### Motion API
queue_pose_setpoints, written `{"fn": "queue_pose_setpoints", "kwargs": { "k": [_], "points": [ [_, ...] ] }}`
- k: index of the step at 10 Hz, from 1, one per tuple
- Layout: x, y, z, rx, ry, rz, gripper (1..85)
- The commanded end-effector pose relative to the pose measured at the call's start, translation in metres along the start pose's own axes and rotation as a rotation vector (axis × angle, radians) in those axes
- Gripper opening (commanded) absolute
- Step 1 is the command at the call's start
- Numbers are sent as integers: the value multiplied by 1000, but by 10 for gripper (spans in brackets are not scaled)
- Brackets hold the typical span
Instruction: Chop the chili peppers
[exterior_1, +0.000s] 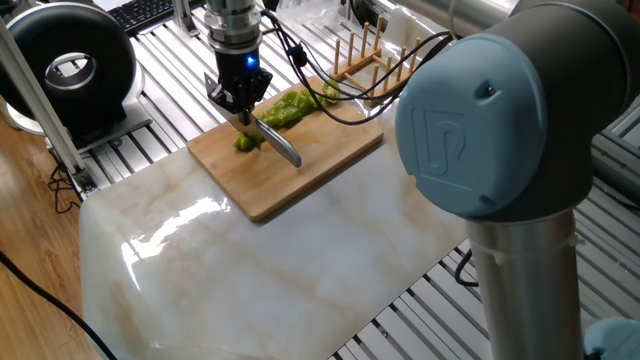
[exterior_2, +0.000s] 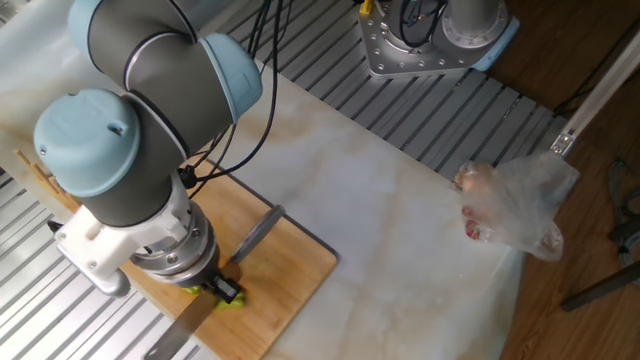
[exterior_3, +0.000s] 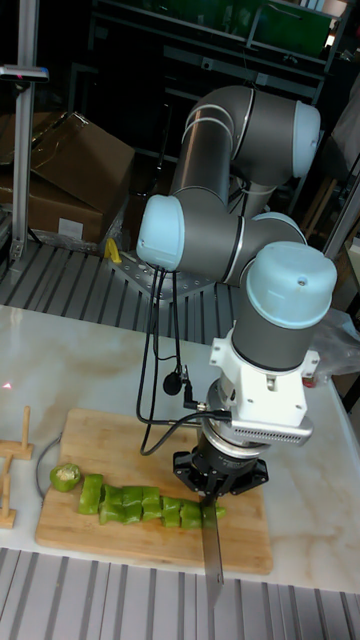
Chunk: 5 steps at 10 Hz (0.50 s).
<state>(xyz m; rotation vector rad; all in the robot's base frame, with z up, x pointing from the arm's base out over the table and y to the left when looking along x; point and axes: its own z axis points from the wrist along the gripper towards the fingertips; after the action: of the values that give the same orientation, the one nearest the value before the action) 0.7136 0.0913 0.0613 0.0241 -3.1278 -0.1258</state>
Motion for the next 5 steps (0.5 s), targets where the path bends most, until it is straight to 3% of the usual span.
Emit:
{"fn": "queue_pose_setpoints", "kwargs": {
  "k": [1,3,5],
  "points": [
    [-5,2,3,-5,-19,11,13],
    [-8,0,6,-20,-22,6,13],
    [-9,0,-6,-70,12,-2,13]
  ]
}}
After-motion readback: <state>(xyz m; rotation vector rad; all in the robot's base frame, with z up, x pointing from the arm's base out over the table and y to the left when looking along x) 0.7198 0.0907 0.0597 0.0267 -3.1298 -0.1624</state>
